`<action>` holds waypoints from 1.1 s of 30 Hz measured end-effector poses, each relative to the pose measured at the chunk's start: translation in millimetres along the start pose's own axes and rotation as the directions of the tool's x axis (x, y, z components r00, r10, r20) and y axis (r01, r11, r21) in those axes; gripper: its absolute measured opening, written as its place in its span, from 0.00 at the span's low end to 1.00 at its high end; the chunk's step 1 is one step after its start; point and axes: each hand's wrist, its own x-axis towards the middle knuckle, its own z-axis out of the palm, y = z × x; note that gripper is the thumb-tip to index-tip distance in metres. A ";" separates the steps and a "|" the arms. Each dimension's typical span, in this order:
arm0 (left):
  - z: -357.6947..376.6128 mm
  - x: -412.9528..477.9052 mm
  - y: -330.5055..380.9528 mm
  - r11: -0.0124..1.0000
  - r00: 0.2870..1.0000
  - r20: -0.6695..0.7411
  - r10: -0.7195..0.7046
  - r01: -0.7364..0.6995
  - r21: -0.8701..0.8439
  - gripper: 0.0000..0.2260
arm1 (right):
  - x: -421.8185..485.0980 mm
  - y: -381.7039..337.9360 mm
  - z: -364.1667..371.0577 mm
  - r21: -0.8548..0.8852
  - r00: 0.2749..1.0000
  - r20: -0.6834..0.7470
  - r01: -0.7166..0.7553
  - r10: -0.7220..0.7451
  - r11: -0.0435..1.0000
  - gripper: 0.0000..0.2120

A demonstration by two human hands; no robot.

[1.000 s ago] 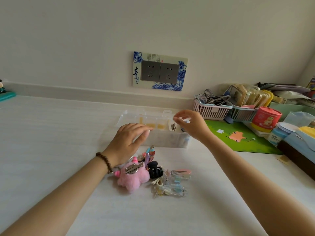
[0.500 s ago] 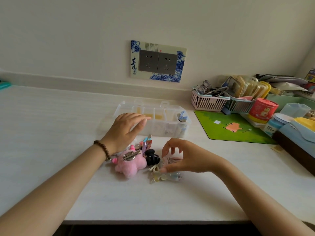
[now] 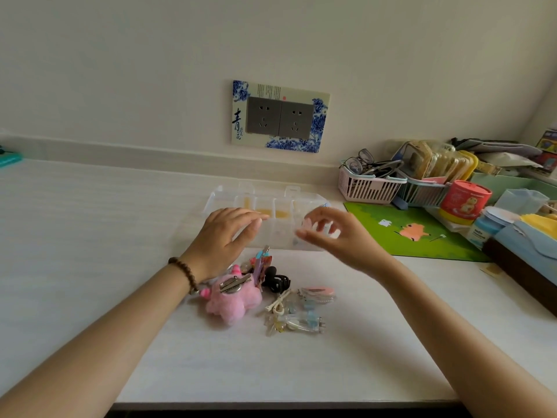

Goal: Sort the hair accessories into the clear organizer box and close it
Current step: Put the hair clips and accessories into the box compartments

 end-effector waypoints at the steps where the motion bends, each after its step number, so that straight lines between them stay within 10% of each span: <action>1: 0.0 0.3 -0.2 1.000 1.000 -0.001 -0.003 0.003 -0.004 0.30 | 10.2 1.3 -2.4 -0.018 0.999 -0.043 0.003 -0.004 1.000 0.17; 10: 0.6 0.2 -1.4 1.000 1.000 0.009 0.001 -0.001 0.010 0.30 | 68.8 22.9 8.4 -0.294 0.999 -0.049 -0.035 0.021 0.955 0.18; 17: 0.5 -0.1 0.2 1.000 1.000 0.019 -0.007 0.007 -0.001 0.30 | 36.7 16.4 -0.3 -0.125 0.988 -0.152 0.013 -0.032 0.992 0.10; 25: -0.4 -0.4 2.9 1.000 1.000 0.019 0.006 -0.006 0.018 0.30 | -26.0 -3.7 -14.8 -0.048 0.883 0.465 -0.043 0.060 0.998 0.08; 33: -0.1 -1.4 2.2 1.000 1.000 0.019 -0.004 0.004 0.024 0.31 | -42.9 -0.2 -0.6 -0.121 0.896 0.437 -0.020 0.071 0.992 0.11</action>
